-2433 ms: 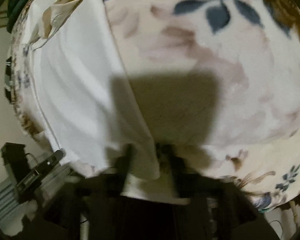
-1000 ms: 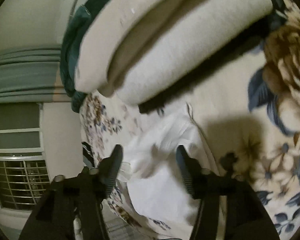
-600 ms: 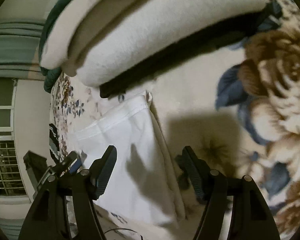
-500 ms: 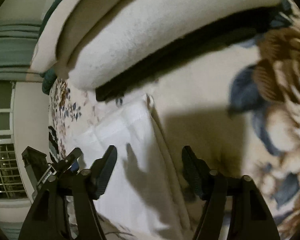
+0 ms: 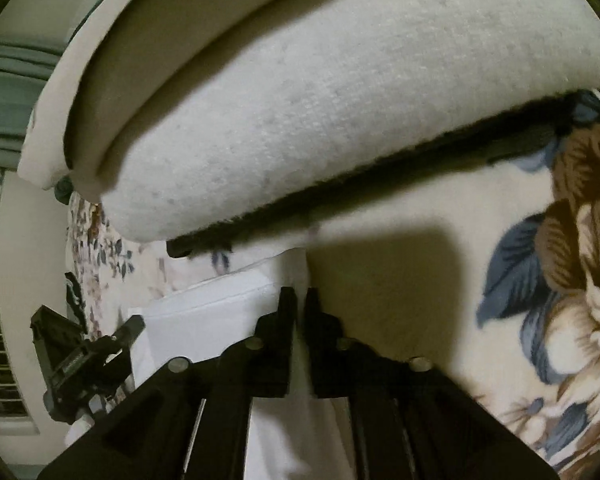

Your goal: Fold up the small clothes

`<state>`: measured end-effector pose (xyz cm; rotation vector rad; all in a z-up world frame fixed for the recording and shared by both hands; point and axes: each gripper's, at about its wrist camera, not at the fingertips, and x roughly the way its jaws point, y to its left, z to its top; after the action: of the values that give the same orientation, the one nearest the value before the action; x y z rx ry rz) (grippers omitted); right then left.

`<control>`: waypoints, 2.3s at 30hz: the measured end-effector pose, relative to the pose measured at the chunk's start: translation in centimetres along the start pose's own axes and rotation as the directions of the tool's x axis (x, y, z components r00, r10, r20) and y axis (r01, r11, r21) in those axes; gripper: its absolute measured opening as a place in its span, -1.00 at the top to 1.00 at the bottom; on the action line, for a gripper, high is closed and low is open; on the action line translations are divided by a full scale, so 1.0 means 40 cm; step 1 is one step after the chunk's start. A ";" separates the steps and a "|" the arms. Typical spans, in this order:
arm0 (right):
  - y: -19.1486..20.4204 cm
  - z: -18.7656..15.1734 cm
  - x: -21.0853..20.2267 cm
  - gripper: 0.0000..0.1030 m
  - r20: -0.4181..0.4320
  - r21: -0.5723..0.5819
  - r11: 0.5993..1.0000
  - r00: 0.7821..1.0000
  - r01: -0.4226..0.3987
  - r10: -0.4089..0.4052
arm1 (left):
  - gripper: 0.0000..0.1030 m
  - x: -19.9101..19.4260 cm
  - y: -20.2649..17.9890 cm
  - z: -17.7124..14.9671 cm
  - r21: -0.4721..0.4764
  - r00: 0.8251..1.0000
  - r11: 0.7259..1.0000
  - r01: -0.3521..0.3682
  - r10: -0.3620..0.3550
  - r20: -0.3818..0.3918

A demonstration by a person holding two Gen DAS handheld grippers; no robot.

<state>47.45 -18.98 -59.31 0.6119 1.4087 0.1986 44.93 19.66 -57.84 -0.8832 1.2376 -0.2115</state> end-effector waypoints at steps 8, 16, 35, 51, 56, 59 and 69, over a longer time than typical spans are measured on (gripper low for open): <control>-0.106 -0.067 0.012 -0.38 -0.192 0.122 0.964 0.947 -0.237 0.257 | -0.26 0.016 0.056 -0.112 -0.027 0.985 0.992 0.121 -0.123 -0.124; -0.098 -0.114 0.132 -0.33 -0.281 0.176 0.924 0.882 -0.340 0.378 | 0.70 0.054 -0.040 -0.109 0.121 0.994 0.990 0.065 -0.054 -0.090; 0.057 -0.057 -0.372 0.77 -0.091 0.041 0.948 0.943 -0.316 0.319 | 0.80 -0.185 -0.537 -0.039 0.337 0.999 0.941 0.023 -0.034 0.027; 0.235 0.157 -0.600 0.77 -0.095 -0.100 0.933 0.937 -0.345 0.336 | 0.78 -0.149 -0.654 0.002 0.354 0.977 0.916 -0.190 0.139 0.164; 0.363 0.224 -0.688 0.78 -0.062 -0.161 0.886 0.901 -0.434 0.430 | 0.28 -0.194 -0.719 0.059 0.392 0.939 0.877 -0.279 0.163 0.303; 0.367 0.292 -0.701 0.78 -0.009 -0.161 0.886 0.898 -0.435 0.439 | -0.13 -0.180 -0.747 0.089 0.406 0.923 0.866 -0.293 0.147 0.355; 0.070 0.424 -0.581 0.78 0.071 0.034 0.921 0.921 -0.387 0.384 | -0.44 -0.011 -0.754 0.080 0.444 0.939 0.844 -0.301 0.181 0.293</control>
<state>60.28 -32.56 -37.24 0.9271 1.2236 0.4571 56.95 1.44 -36.78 -0.2978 0.9913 -0.1912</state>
